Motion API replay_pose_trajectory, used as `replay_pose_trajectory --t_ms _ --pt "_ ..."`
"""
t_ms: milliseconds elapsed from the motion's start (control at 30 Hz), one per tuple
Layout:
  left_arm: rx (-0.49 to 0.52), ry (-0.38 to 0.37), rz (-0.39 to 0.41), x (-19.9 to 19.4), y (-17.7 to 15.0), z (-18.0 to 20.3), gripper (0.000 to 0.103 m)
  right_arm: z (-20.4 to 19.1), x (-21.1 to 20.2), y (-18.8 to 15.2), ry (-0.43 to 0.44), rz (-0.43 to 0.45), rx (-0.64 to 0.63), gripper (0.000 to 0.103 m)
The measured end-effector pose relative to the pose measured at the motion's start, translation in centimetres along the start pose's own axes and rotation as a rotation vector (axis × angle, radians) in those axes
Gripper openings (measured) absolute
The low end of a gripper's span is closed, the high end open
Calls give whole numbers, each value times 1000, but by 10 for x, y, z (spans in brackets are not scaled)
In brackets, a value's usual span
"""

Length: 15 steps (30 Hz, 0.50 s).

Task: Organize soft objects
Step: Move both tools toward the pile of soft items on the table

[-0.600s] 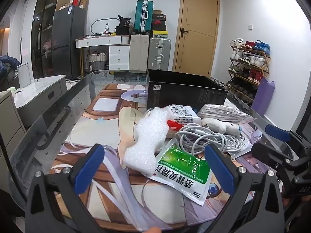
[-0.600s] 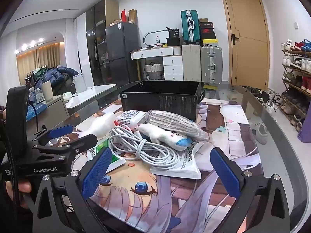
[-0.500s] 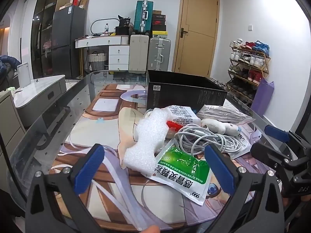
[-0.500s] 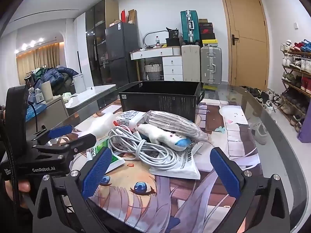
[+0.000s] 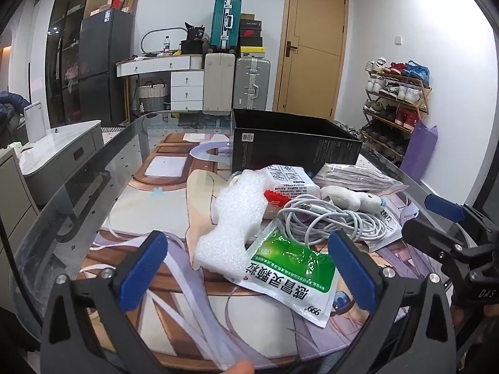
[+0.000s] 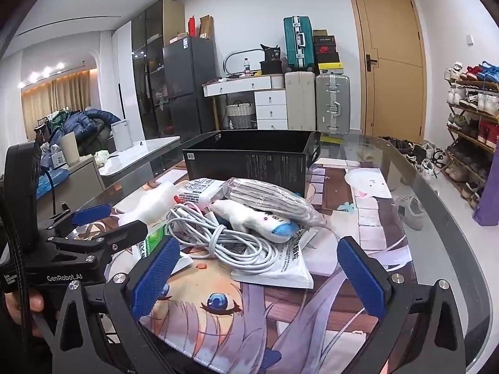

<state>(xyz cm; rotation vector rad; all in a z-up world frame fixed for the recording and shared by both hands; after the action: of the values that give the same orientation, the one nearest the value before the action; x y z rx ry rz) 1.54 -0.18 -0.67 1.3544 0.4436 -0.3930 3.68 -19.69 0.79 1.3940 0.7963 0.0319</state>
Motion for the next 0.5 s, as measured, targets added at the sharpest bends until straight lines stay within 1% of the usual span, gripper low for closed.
replay_pose_trajectory --t_ms 367,500 --pt "10 -9 -5 -2 -1 -3 103 5 0 3 -1 -3 32 103" --pt "13 -17 -12 -2 -1 -4 103 4 -1 4 -15 1 18 103"
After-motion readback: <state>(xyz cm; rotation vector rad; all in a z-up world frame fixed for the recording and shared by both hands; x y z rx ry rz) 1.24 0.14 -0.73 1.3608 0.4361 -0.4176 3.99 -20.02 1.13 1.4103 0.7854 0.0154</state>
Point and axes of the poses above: each gripper's, at about its wrist camera, not at the fingertips, and x roughly the way its jaws point, z to its right, y to its top, the point moved 1 cm from there along x, roughly the way its jaws point, and after that the axes turned 3 degrees about -x, right-handed, at the moved point
